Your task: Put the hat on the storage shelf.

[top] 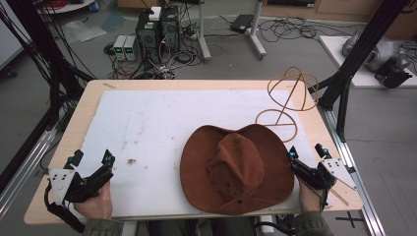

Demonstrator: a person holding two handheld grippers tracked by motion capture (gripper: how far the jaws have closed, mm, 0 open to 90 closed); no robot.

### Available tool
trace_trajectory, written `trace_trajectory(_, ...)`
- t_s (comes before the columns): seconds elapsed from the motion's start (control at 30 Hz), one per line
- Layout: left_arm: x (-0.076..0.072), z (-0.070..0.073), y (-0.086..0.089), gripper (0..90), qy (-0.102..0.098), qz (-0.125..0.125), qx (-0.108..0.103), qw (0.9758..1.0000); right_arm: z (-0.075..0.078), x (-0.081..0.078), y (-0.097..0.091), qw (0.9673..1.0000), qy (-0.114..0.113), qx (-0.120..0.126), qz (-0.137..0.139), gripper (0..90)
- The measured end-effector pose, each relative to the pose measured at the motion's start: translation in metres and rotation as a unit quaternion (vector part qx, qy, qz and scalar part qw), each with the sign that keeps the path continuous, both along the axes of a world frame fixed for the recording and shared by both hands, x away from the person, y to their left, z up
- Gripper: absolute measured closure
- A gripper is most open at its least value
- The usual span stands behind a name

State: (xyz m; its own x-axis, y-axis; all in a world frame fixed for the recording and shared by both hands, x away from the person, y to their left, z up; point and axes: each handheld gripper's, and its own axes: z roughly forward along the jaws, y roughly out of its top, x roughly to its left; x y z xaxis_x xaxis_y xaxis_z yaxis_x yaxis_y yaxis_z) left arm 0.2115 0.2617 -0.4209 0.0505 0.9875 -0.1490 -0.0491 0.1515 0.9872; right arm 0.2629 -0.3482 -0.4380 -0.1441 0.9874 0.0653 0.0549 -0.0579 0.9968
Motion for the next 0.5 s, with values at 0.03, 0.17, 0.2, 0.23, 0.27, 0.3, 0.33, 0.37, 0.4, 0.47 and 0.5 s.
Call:
trace_trajectory(0.03,-0.0007,0.0001,0.0006,12.7,-0.004,0.001,-0.001,1.0,0.0001,-0.0001,0.0004,1.0,0.0,0.0,0.0,10.3)
trace_trajectory(0.17,-0.002,0.0011,0.0011,12.6,-0.008,0.004,0.005,0.9999,0.0004,0.0,0.0013,1.0,0.0,0.0,0.002,10.2)
trace_trajectory(0.2,-0.002,0.0013,0.0009,12.6,-0.007,0.004,0.007,0.9999,0.0002,0.0001,0.0016,1.0,0.001,0.001,0.003,10.2)
trace_trajectory(0.23,-0.0019,0.0013,0.0008,12.6,-0.007,0.003,0.01,0.9999,0.0001,0.0004,0.0017,1.0,0.001,0.001,0.004,10.2)
trace_trajectory(0.27,-0.0013,0.0012,0.0003,12.6,-0.008,0.001,0.012,0.9999,0.0,0.0006,0.0018,1.0,0.001,0.001,0.004,10.2)
trace_trajectory(0.3,-0.0011,0.0012,-0.0003,12.6,-0.007,0.002,0.013,0.9999,0.0,0.0006,0.0018,1.0,0.0,0.002,0.005,10.2)
trace_trajectory(0.33,-0.0009,0.0011,-0.0004,12.6,-0.006,0.0,0.014,0.9999,-0.0001,0.0006,0.0016,1.0,0.0,0.002,0.007,10.2)
trace_trajectory(0.37,-0.0003,0.001,-0.0009,12.6,-0.007,-0.002,0.015,0.9999,0.0,0.0005,0.0016,1.0,-0.001,0.001,0.007,10.2)
trace_trajectory(0.4,-0.0001,0.001,-0.0013,12.6,-0.006,-0.003,0.018,0.9998,0.0,0.0005,0.0016,1.0,-0.001,0.001,0.007,10.2)
trace_trajectory(0.47,0.0005,0.001,-0.0023,12.6,-0.005,-0.008,0.019,0.9998,0.0,0.0005,0.0014,1.0,-0.001,0.002,0.008,10.2)
trace_trajectory(0.5,0.0011,0.001,-0.0029,12.6,-0.005,-0.011,0.019,0.9997,-0.0001,0.0006,0.0014,1.0,-0.001,0.002,0.008,10.2)
